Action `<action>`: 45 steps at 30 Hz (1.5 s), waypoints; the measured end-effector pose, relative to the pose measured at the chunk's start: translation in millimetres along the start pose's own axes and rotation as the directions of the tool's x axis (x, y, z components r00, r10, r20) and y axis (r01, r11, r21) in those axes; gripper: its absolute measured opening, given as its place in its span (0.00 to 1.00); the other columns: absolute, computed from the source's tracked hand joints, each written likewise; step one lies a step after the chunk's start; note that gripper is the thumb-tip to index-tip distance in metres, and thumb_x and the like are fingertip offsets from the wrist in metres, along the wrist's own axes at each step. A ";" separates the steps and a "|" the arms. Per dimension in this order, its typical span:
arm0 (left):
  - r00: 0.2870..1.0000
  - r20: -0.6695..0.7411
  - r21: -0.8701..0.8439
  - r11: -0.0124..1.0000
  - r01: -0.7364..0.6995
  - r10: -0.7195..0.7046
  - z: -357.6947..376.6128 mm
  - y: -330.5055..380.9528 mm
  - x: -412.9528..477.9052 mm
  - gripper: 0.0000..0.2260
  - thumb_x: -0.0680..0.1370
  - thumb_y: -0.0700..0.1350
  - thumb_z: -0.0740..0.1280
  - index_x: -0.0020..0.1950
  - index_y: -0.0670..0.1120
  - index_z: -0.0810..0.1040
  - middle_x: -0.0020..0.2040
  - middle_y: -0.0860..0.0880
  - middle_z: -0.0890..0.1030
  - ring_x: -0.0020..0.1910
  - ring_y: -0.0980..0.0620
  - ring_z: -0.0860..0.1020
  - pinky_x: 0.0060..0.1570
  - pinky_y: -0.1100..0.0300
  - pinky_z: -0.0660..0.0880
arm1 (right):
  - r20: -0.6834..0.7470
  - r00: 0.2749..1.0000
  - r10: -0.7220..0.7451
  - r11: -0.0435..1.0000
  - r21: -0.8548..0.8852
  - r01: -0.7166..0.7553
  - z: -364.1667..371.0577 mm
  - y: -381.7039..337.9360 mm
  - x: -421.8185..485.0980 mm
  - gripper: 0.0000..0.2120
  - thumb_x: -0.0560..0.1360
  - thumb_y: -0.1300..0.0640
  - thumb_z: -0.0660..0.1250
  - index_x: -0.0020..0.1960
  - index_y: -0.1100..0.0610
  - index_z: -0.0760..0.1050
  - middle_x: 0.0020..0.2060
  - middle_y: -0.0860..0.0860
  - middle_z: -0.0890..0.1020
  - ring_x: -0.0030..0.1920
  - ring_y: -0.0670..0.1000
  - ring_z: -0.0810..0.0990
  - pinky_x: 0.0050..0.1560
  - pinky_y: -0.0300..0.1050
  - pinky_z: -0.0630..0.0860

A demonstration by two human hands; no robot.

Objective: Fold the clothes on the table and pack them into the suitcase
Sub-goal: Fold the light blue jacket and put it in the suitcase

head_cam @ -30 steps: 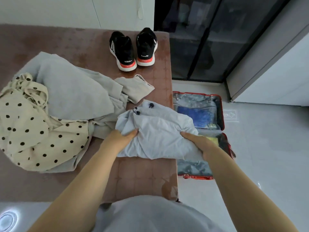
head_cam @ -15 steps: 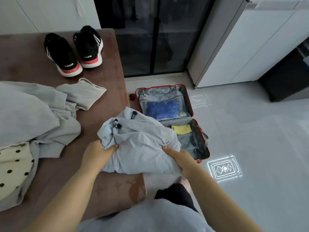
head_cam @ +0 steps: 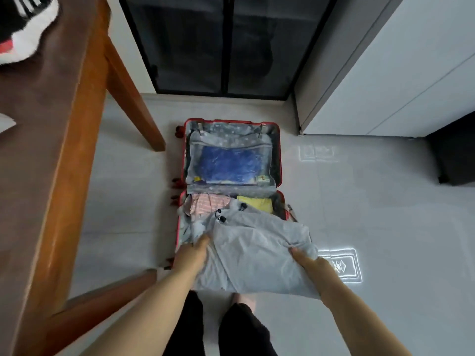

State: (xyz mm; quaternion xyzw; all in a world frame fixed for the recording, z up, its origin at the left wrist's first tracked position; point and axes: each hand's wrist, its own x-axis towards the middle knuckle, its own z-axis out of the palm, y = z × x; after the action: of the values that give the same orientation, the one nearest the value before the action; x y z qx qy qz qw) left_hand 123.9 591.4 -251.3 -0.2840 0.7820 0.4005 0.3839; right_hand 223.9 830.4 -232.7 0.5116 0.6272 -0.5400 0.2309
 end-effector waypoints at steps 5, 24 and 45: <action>0.995 -0.029 -0.024 0.995 0.096 -0.097 67.5 2.7 90.4 0.32 0.75 0.64 0.57 0.65 0.39 0.72 0.64 0.37 0.74 0.61 0.40 0.73 0.63 0.52 0.68 | -0.104 0.995 -0.015 0.987 -0.160 -0.002 -14.4 4.7 121.0 0.30 0.76 0.41 0.59 0.61 0.68 0.73 0.58 0.64 0.77 0.59 0.61 0.74 0.58 0.46 0.66; 0.566 -0.296 0.451 0.635 -0.627 0.769 310.5 -67.0 510.5 0.18 0.75 0.39 0.64 0.64 0.43 0.68 0.59 0.42 0.73 0.55 0.41 0.73 0.52 0.49 0.71 | -0.381 0.852 -0.359 0.835 -0.539 0.111 92.6 111.8 624.9 0.21 0.79 0.48 0.56 0.64 0.62 0.64 0.56 0.60 0.75 0.54 0.60 0.75 0.49 0.50 0.69; 0.615 0.465 0.799 -0.003 -0.601 0.637 354.9 -45.7 536.9 0.29 0.77 0.63 0.38 0.75 0.56 0.38 0.77 0.52 0.39 0.74 0.50 0.35 0.67 0.52 0.27 | 0.091 0.953 -0.289 0.239 -0.957 0.164 115.6 139.7 662.8 0.28 0.79 0.38 0.41 0.76 0.44 0.39 0.77 0.51 0.44 0.76 0.57 0.41 0.73 0.56 0.38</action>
State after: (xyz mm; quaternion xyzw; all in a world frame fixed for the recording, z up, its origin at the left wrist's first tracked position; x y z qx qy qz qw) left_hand -1.4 794.0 -850.9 0.3492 0.9055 0.0115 0.2408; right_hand 72.8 970.0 -888.4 0.2011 0.9021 -0.0548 0.3778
